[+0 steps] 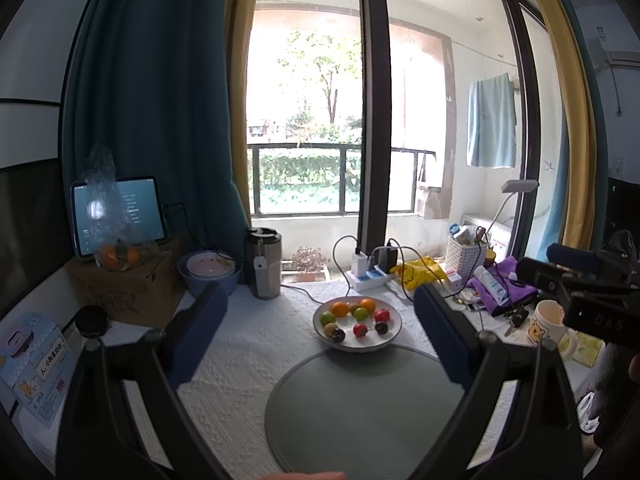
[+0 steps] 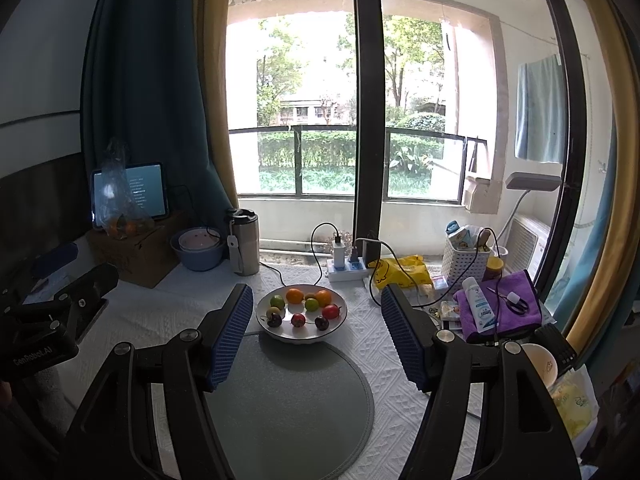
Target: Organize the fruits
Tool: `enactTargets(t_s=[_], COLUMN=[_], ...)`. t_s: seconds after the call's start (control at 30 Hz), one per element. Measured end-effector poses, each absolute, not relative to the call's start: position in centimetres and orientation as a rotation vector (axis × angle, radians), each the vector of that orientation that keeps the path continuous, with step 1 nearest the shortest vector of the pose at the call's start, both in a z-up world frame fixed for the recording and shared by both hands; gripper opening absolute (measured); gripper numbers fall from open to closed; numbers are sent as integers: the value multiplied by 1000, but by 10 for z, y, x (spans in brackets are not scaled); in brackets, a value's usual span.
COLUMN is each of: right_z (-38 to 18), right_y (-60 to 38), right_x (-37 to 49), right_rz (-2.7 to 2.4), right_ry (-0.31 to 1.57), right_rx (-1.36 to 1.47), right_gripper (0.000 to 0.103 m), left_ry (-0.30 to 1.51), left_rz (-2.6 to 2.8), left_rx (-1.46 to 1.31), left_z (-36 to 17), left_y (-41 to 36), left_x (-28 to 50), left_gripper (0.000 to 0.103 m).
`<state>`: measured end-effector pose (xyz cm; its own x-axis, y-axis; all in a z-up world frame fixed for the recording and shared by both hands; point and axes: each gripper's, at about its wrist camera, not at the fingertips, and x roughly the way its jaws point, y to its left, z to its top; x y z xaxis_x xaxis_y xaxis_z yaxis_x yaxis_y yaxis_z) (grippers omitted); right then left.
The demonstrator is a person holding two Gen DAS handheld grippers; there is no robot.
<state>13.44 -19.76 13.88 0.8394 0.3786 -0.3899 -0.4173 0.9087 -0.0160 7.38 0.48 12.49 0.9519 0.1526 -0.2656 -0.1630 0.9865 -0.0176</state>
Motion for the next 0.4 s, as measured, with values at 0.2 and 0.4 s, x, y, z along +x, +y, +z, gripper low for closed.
enactTargets(t_s=[0.2, 0.4], right_z=[139, 138], right_y=[-197, -197], right_x=[135, 142], right_rz=[421, 414], right_ry=[385, 385], right_rx=[-96, -86], right_gripper=[70, 70], left_ry=[263, 251], left_rz=[157, 142], left_rx=[-35, -23], left_z=[127, 129], left_y=[2, 1], left_x=[77, 82], left_gripper=[95, 95])
